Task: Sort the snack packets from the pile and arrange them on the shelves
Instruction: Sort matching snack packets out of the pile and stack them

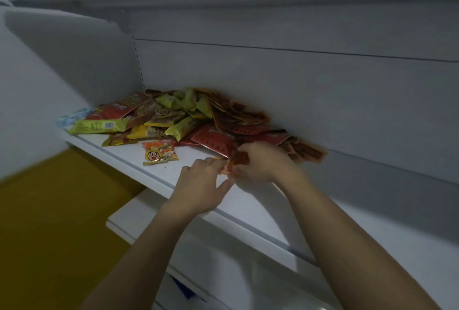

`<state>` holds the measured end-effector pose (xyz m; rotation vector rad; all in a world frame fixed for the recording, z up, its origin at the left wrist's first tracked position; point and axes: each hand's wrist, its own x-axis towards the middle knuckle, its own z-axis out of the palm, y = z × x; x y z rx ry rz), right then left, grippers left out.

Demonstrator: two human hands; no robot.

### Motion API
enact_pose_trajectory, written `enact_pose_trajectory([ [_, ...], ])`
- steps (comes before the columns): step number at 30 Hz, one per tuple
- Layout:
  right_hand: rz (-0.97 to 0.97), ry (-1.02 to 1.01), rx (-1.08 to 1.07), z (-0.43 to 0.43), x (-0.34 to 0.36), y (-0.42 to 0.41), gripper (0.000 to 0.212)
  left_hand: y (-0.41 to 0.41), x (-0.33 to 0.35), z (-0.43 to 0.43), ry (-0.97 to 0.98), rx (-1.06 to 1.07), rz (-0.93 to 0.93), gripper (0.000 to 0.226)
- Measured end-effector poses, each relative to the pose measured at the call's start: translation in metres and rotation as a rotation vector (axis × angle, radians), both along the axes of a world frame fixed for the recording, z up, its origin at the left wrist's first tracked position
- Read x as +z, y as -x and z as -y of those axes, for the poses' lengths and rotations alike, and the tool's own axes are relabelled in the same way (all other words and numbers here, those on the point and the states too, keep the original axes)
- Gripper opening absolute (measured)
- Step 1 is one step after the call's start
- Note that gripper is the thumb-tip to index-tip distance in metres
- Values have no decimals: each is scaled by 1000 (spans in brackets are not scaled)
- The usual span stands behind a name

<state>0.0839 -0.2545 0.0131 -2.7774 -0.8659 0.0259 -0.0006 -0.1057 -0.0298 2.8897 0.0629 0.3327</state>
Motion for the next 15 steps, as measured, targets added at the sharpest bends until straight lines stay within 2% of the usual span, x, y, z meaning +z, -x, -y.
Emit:
enact_pose_trajectory([
  [5, 74, -89, -76, -8, -28, -9, 34, -29, -8, -8, -14, -10, -25, 41],
  [10, 148, -110, -113, -11, -61, -4, 29, -49, -23, -15, -51, -27, -37, 49],
  [13, 142, -142, -130, -14, -63, -5, 27, -49, -32, -20, 2, -24, -13, 60],
  [15, 131, -174, -158, -14, -62, -7, 26, -52, -35, -23, 13, -49, 26, 59],
])
